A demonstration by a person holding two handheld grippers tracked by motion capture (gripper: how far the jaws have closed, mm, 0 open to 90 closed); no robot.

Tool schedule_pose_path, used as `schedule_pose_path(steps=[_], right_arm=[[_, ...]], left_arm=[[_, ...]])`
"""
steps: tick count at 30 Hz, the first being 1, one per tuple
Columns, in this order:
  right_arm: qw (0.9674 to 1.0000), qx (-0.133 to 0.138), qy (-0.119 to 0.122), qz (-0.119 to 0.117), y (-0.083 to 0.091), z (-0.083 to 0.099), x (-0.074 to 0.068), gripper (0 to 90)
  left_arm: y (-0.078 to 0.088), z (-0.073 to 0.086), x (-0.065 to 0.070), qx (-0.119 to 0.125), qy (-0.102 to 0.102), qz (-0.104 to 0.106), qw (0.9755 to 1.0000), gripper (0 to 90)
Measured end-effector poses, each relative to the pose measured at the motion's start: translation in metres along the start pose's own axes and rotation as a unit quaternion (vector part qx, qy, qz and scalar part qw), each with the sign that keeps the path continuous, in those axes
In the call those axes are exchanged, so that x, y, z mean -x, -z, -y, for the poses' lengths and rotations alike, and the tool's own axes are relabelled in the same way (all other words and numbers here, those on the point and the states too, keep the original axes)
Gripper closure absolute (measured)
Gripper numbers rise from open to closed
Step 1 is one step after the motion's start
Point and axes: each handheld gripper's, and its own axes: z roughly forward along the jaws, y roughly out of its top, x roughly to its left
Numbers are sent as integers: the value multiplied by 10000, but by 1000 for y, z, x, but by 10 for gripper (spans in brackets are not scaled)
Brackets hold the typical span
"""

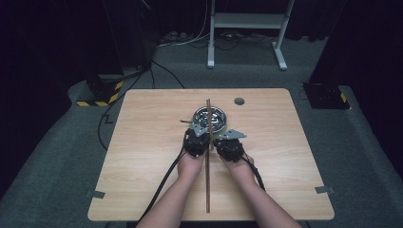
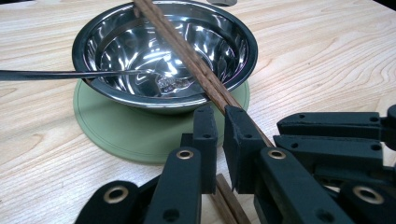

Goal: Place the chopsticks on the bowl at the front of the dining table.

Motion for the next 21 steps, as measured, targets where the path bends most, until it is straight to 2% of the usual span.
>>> schedule_pose_path(steps=[4,9,21], right_arm=[[10000,6,71,-15,-1,-1,-3,824],[10000,-3,51,-20,-3,-2,-6,824],[10000,-22,68,-14,-3,-1,-5,819]], left_arm=[[2,0,-3,16,5,-16,10000,828],[3,0,-4,19,25,-25,10000,828],[4,2,-7,26,43,-25,10000,828]])
